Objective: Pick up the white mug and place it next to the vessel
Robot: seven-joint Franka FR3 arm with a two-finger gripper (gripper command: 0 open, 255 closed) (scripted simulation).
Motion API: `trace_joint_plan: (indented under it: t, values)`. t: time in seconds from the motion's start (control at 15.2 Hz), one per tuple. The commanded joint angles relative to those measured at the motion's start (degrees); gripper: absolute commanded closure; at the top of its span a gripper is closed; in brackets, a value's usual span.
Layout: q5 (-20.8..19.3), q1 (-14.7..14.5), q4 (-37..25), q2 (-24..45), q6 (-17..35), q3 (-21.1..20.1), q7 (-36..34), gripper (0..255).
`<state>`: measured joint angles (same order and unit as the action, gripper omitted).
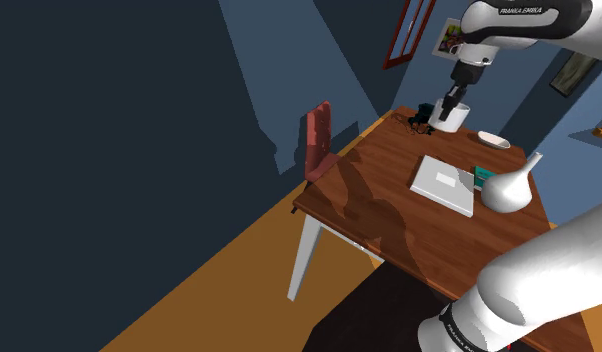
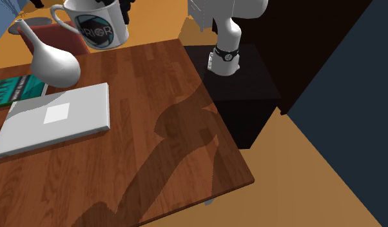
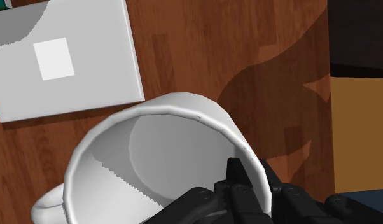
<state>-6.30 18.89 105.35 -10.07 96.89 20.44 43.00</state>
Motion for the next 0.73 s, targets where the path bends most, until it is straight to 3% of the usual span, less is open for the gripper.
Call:
trace_joint_plan:
  t: [0.0, 0.66]
  values:
    - [-0.7, 1.1, 1.0, -1.4, -0.1, 1.3, 2.3, 255]
    - [-3.5, 6.4, 3.5, -5.0, 0.4, 9.2, 14.8, 255]
